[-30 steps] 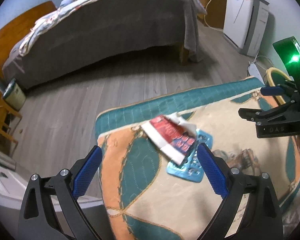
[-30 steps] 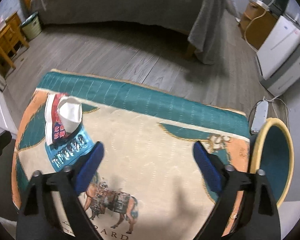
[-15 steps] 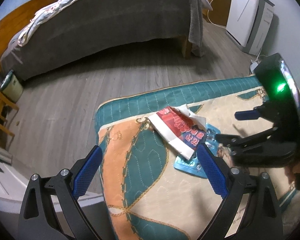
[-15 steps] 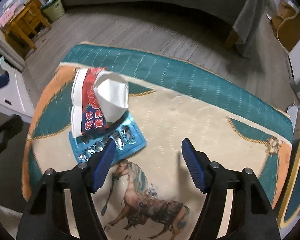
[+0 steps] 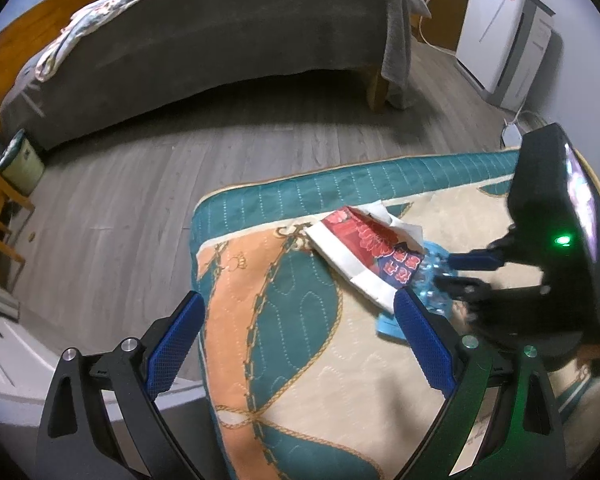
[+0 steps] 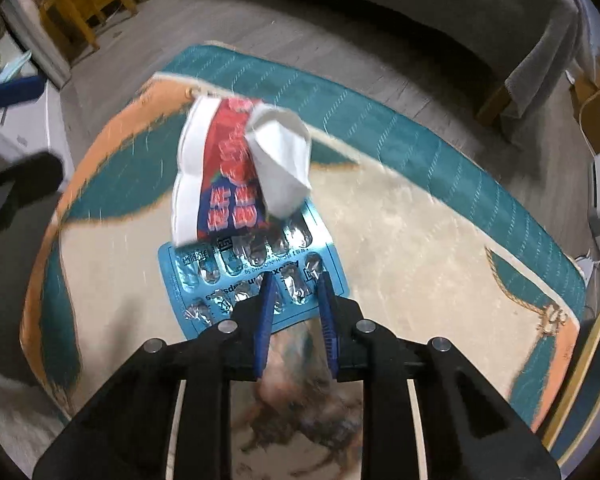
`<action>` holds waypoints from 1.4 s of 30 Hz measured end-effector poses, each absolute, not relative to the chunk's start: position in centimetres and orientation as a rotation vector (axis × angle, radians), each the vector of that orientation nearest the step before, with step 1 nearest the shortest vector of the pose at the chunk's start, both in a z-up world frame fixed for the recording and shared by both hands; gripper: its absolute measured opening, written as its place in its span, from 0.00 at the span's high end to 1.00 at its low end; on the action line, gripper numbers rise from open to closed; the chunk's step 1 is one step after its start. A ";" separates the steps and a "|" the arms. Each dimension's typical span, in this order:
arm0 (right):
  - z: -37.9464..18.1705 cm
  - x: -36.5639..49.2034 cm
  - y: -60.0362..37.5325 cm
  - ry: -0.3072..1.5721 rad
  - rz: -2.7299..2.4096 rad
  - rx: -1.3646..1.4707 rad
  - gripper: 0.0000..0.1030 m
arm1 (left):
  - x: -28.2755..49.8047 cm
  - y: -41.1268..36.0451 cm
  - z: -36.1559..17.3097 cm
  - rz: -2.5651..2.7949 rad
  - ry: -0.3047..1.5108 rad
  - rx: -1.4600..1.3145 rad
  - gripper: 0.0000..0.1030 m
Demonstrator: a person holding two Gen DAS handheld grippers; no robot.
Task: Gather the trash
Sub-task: 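Grasp the blue blister strip with the right gripper while the left grasps the red paper cup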
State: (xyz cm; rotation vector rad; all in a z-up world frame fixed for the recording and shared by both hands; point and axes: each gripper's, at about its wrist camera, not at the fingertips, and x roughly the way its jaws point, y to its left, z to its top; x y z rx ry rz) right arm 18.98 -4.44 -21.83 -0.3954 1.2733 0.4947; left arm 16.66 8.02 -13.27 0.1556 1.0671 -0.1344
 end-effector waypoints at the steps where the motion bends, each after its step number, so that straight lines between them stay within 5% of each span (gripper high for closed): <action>1: -21.9 18.9 -5.0 1.282 0.494 -0.410 0.79 | 16.7 7.7 -13.3 -0.137 1.069 0.162 0.08; 9: -21.1 21.8 -12.3 1.332 0.303 -0.282 0.75 | 17.4 6.0 -13.7 -0.159 1.077 0.192 0.08; 10: -21.0 22.1 -12.9 1.352 0.299 -0.211 0.65 | 17.4 5.8 -13.8 -0.161 1.078 0.196 0.08; 11: -20.9 22.3 -13.4 1.364 0.292 -0.151 0.45 | 17.5 5.7 -13.8 -0.162 1.079 0.200 0.08; 12: -20.9 22.4 -13.8 1.379 0.273 -0.093 0.38 | 17.5 5.5 -13.8 -0.162 1.079 0.203 0.08; 22: -22.4 22.3 -13.6 1.486 0.238 0.177 0.29 | 17.5 5.7 -13.9 -0.162 1.086 0.186 0.08; 31: -22.1 25.6 -11.8 1.347 0.165 0.140 0.27 | 18.1 5.4 -15.0 -0.167 1.107 0.165 0.08; 36: -22.1 25.0 -10.3 1.294 0.141 -0.044 0.42 | 18.9 4.0 -16.8 -0.189 1.134 0.220 0.08; 37: -21.8 25.0 -10.5 1.283 0.134 -0.035 0.53 | 19.1 3.6 -17.1 -0.193 1.139 0.235 0.08; 42: -22.2 24.9 -12.5 1.309 0.158 0.075 0.54 | 19.9 2.7 -18.2 -0.229 1.155 0.233 0.08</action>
